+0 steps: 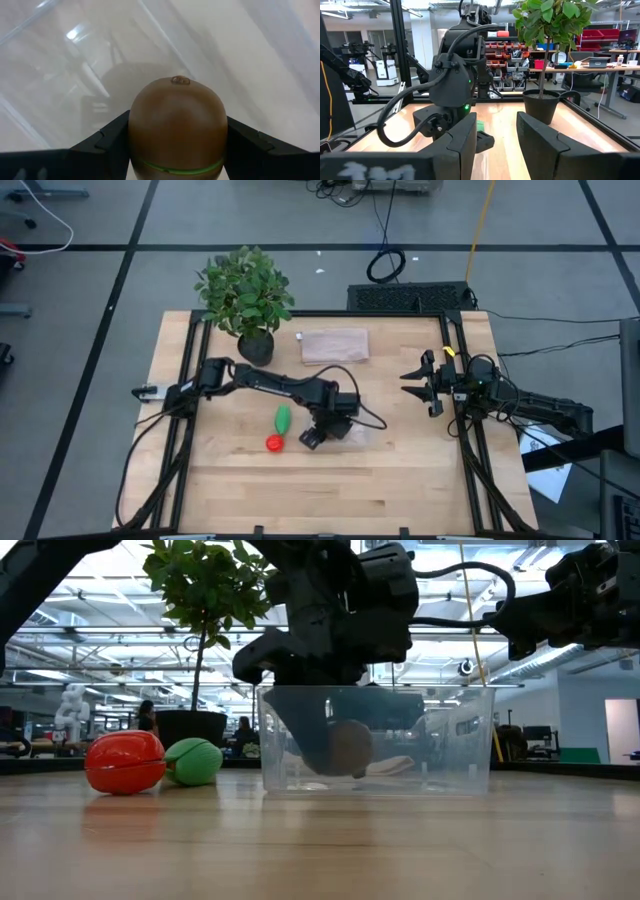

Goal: Pick and placing Produce into tupperware
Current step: Put the brown kiwi into the transparent bin

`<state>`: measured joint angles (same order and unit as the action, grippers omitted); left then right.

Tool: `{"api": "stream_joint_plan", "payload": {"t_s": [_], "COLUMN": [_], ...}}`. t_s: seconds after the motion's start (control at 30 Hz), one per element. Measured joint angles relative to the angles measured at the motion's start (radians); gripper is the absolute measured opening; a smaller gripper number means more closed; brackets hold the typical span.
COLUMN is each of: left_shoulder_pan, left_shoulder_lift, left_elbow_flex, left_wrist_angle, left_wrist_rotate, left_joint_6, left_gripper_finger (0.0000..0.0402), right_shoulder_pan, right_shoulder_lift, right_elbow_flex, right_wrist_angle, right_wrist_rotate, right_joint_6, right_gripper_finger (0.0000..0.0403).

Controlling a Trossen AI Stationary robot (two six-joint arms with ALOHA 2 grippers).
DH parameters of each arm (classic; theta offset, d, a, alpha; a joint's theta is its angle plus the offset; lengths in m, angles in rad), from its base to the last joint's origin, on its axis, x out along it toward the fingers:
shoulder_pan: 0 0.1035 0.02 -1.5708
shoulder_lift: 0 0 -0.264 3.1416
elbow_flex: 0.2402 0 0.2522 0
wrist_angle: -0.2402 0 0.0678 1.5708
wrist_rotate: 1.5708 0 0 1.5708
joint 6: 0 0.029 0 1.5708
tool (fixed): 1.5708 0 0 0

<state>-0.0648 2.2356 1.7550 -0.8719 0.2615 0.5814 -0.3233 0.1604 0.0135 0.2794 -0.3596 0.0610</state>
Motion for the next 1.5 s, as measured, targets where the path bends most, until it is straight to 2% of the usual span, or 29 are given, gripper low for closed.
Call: {"api": "stream_joint_plan", "payload": {"t_s": [0.53,0.83,1.13,1.5], "left_shoulder_pan": [0.001,0.002,0.002,0.002], "left_shoulder_lift": [0.000,0.000,-0.001,-0.006], "left_elbow_flex": [0.000,0.000,0.000,0.029], "left_wrist_angle": [-0.017,-0.015,-0.007,-0.056], "left_wrist_rotate": [-0.024,-0.027,-0.036,-0.085], "left_joint_6": [-0.006,-0.034,-0.033,-0.035], "left_gripper_finger": [0.0240,0.0286,0.0274,0.0296], "right_shoulder_pan": [0.000,0.000,0.000,0.000], "right_shoulder_lift": [0.000,0.000,0.000,0.000], "right_elbow_flex": [0.000,0.000,0.000,0.000], "right_wrist_angle": [0.000,0.000,0.000,0.000], "right_wrist_rotate": [0.045,0.045,0.045,0.045], "right_joint_6": [-0.021,-0.021,-0.021,-0.021], "right_gripper_finger": [0.0132,0.0132,0.0132,0.0132]}}
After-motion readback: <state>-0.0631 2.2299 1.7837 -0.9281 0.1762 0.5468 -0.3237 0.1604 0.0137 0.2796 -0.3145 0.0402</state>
